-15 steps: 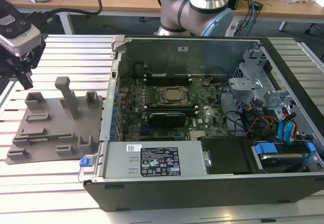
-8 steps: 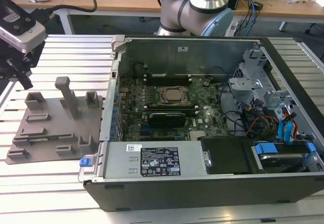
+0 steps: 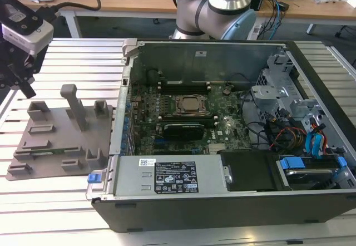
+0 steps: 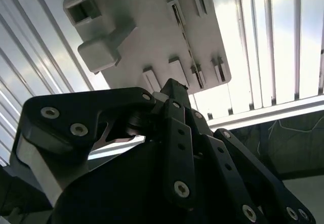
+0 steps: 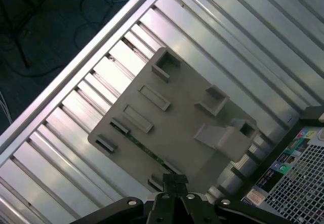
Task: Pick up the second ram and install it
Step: 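Pick up the second ram and move it above second insertion slot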
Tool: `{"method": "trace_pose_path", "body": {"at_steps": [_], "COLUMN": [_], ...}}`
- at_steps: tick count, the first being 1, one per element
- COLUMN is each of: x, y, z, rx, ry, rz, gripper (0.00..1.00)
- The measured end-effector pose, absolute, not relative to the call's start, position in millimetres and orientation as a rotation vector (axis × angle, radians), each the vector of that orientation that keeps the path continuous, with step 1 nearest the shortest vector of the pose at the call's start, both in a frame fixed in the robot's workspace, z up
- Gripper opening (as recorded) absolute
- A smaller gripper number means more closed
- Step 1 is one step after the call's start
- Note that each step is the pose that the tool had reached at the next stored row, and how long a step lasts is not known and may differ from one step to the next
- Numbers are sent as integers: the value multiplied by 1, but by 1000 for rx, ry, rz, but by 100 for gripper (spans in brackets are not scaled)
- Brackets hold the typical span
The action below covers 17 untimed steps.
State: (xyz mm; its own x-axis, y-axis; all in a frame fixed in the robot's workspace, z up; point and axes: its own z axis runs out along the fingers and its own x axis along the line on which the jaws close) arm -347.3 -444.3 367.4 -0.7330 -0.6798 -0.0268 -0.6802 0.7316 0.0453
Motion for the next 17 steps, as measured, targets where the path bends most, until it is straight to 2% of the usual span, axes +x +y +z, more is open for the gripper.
{"method": "trace_pose_path", "body": {"at_steps": [17], "x": [-347], "y": [-444], "z": [367], "rx": [-1427], "ry": [2794], "rz": [83], "gripper": [10]}}
